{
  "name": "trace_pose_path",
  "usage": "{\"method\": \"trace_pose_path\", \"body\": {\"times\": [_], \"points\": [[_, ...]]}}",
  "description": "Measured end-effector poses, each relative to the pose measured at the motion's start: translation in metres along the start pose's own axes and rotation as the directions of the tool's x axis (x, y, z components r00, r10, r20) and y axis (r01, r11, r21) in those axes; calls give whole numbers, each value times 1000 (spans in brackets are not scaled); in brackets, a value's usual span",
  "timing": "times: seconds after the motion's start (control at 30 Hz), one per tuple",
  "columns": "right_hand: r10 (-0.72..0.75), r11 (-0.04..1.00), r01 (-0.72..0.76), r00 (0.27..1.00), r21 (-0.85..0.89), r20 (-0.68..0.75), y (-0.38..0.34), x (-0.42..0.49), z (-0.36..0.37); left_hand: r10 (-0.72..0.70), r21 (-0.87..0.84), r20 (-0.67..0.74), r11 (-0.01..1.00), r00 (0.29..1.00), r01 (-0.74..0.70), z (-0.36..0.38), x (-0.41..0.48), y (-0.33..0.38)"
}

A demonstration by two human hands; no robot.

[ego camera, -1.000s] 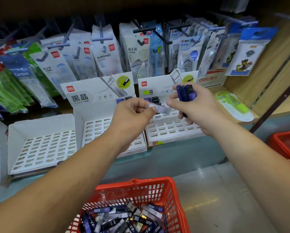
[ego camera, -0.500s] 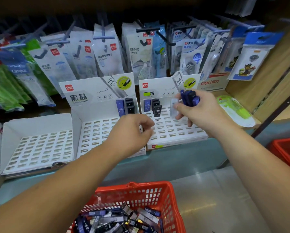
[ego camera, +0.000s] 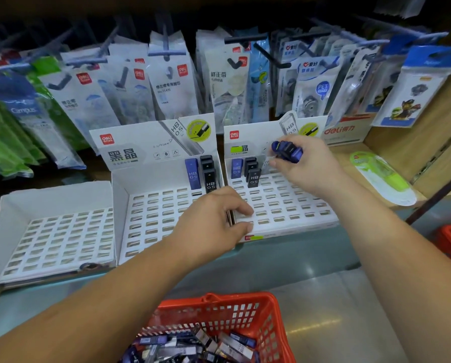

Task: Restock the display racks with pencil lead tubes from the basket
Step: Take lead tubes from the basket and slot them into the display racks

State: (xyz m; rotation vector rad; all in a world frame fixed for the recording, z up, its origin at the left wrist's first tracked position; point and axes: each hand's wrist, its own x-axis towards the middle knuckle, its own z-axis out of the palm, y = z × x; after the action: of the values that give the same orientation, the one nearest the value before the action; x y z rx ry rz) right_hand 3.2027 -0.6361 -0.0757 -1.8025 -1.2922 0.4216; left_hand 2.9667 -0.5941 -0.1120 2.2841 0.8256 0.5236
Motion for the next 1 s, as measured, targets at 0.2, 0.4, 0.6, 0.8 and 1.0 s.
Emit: {"method": "trace_pose_path", "body": {"times": [0.2,0.4,0.6,0.8,1.0], "points": [[-8,999,4,993,-36,-114,0,-2,18,-15,-54,-3,998,1000,15,2,-3,-2],[-127,963,76,975,-260,-183,-2,-10,22,-14,-62,3,998,1000,14,1,-4,-1],[-112,943,52,979,-328,-168,1,-12,18,11,-50,-8,999,1000,-12,3,-6,-1],[58,998,-59,996,12,70,3,-13,13,-10,-83,-13,996,1000,9,4,-7,0],[239,814,-289,957,504,162,-25,-20,-8,-12,-48,-2,999,1000,12,1,-8,3]]}}
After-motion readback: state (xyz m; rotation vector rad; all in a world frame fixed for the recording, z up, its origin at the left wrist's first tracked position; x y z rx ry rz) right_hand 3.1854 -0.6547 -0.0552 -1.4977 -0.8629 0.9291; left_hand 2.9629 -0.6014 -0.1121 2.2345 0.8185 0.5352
